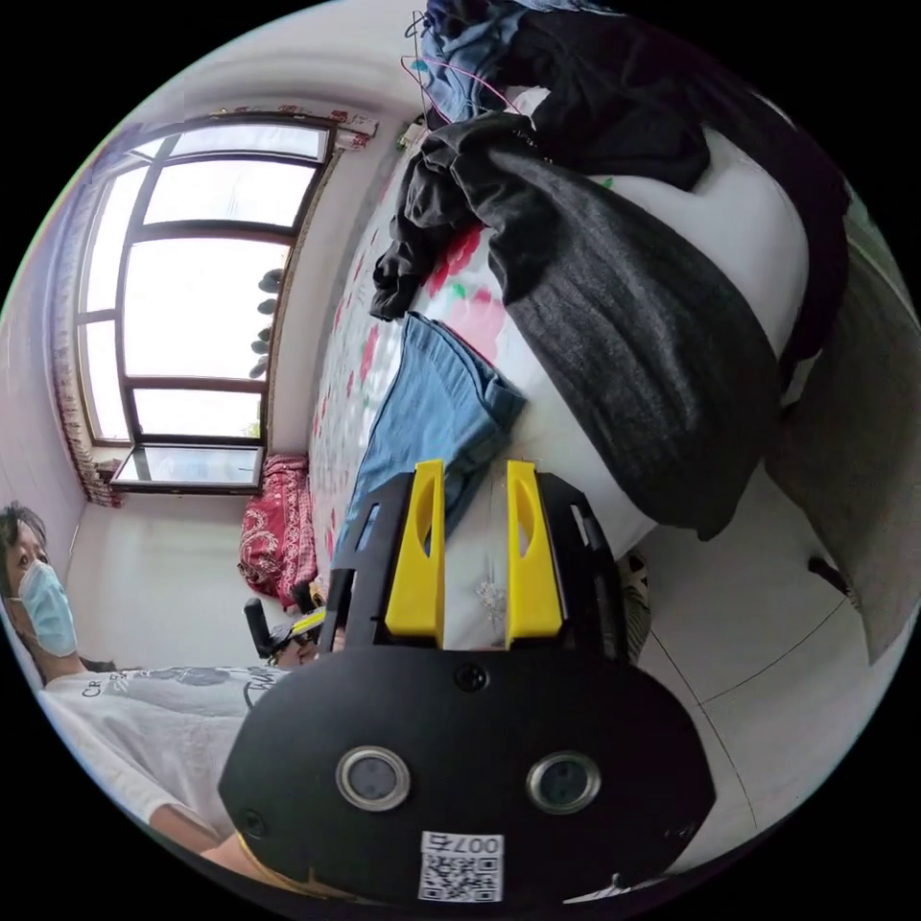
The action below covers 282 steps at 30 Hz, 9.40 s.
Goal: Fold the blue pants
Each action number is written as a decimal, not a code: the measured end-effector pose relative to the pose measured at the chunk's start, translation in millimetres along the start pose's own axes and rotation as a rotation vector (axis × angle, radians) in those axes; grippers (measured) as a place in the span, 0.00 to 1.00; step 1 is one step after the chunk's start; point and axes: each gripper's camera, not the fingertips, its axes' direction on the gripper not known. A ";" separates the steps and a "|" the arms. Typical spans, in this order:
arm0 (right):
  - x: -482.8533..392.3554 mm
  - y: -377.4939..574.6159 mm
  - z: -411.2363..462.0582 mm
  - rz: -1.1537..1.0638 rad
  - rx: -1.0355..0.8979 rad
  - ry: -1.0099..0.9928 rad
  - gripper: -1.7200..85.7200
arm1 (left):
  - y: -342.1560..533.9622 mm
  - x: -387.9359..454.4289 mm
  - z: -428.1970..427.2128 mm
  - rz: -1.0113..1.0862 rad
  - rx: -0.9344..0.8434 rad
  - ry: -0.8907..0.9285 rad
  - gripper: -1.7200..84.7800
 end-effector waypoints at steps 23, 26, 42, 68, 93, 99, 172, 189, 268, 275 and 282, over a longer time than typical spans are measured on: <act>-358.7 -5.2 120.3 -0.672 -0.251 0.306 0.02 | 106.1 -71.0 -114.4 -0.313 0.117 0.001 0.01; -476.8 47.4 195.3 -1.060 -0.453 0.399 0.02 | 146.0 -91.7 -141.7 -0.412 0.188 0.019 0.01; -577.6 306.2 447.7 -1.614 -1.226 0.568 0.02 | 354.4 -193.0 -220.6 -0.853 0.367 0.087 0.01; -723.9 394.4 434.6 -1.609 -0.884 0.339 0.02 | 647.4 -307.4 -246.9 -1.537 0.927 0.593 0.18; -720.1 357.0 410.1 -1.501 -0.789 0.307 0.02 | 343.4 -100.3 -336.6 -0.657 0.690 -0.221 0.07; -687.4 321.4 397.9 -1.351 -0.756 0.236 0.02 | 192.6 43.8 -219.0 -0.148 0.364 -0.371 0.08; -612.4 249.2 531.8 -1.060 -0.816 0.109 0.02 | 252.3 -293.4 -225.5 -0.765 0.311 0.161 0.17; -587.0 244.2 483.6 -1.090 -0.781 0.030 0.02 | 269.0 -359.9 -232.9 -0.671 0.304 0.476 0.19; -525.9 -24.5 377.2 -1.112 -0.699 0.256 0.05 | -63.4 180.7 195.5 0.252 -0.055 -0.198 0.02; -615.9 -1.7 371.5 -1.381 -0.701 0.022 0.10 | 18.6 107.5 149.0 -0.007 0.123 -0.022 0.08; -689.6 63.6 476.4 -1.655 -0.997 0.047 0.11 | 66.8 68.0 156.8 -0.098 0.074 -0.043 0.07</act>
